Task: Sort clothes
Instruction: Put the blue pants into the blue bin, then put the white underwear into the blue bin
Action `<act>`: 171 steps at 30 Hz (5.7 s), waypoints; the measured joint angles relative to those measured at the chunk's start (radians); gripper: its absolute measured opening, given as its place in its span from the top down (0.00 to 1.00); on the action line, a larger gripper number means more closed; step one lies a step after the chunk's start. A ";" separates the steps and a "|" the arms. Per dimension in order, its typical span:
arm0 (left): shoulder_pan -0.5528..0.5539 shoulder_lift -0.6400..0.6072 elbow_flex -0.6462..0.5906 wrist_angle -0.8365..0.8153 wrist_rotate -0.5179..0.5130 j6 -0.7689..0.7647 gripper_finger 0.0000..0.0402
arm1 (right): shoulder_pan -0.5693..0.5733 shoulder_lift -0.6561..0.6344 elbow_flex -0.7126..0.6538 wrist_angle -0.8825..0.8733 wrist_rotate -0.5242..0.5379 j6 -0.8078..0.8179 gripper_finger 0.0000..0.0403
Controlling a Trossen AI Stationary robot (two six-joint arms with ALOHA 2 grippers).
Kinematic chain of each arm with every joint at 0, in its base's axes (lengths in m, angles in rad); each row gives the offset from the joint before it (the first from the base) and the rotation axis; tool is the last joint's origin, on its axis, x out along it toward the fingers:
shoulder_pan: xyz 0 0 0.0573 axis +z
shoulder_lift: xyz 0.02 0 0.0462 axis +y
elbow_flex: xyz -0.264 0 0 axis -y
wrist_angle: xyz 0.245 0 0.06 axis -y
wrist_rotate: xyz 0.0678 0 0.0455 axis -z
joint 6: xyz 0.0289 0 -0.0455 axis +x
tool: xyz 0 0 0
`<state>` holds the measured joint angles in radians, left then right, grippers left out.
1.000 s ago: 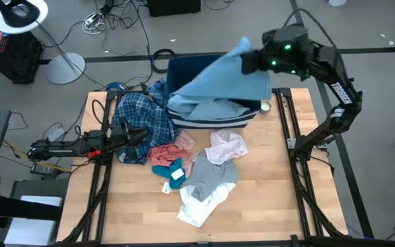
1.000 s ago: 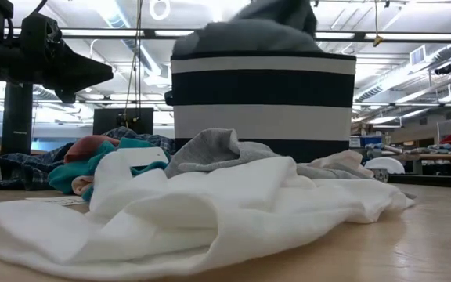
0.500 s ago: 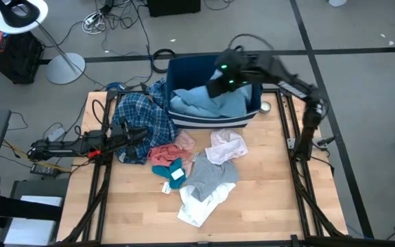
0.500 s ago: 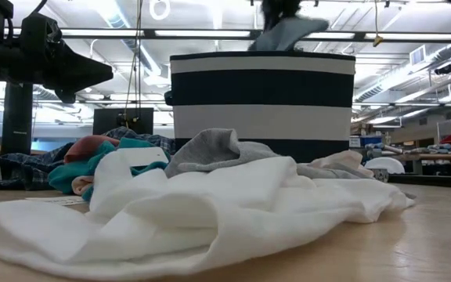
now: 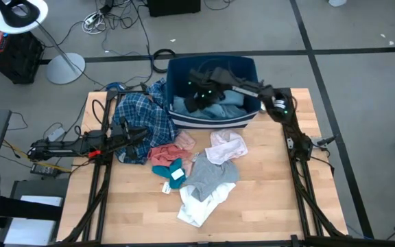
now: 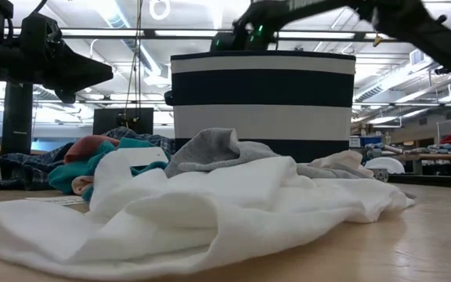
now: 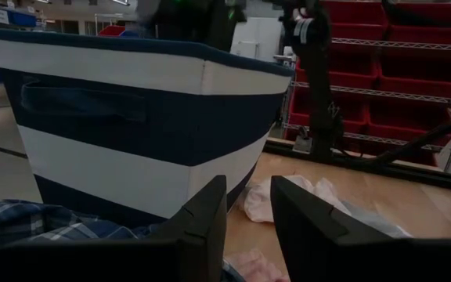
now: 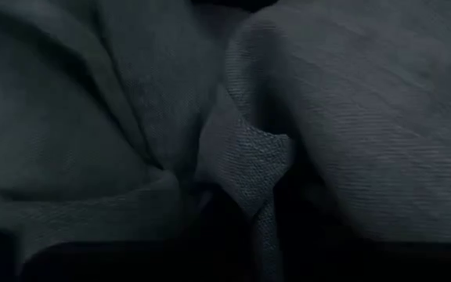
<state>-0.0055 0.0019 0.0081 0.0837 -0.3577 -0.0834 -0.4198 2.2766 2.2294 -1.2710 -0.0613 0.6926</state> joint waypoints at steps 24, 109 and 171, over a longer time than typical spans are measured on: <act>0.000 0.000 0.000 0.000 0.000 0.000 0.73 | -0.018 -0.075 -0.008 0.012 0.015 -0.018 0.72; -0.001 0.000 0.000 0.015 0.018 -0.081 0.73 | 0.779 -0.979 -1.324 0.779 0.515 0.127 0.52; -0.645 0.639 0.605 -0.387 -0.470 -0.550 0.73 | 0.417 -0.583 -1.317 0.694 0.175 0.008 0.57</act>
<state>-0.6501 0.6411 0.6132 -0.3034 -0.8280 -0.6334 -0.0029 1.6932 0.9122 -0.5771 0.1140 0.7002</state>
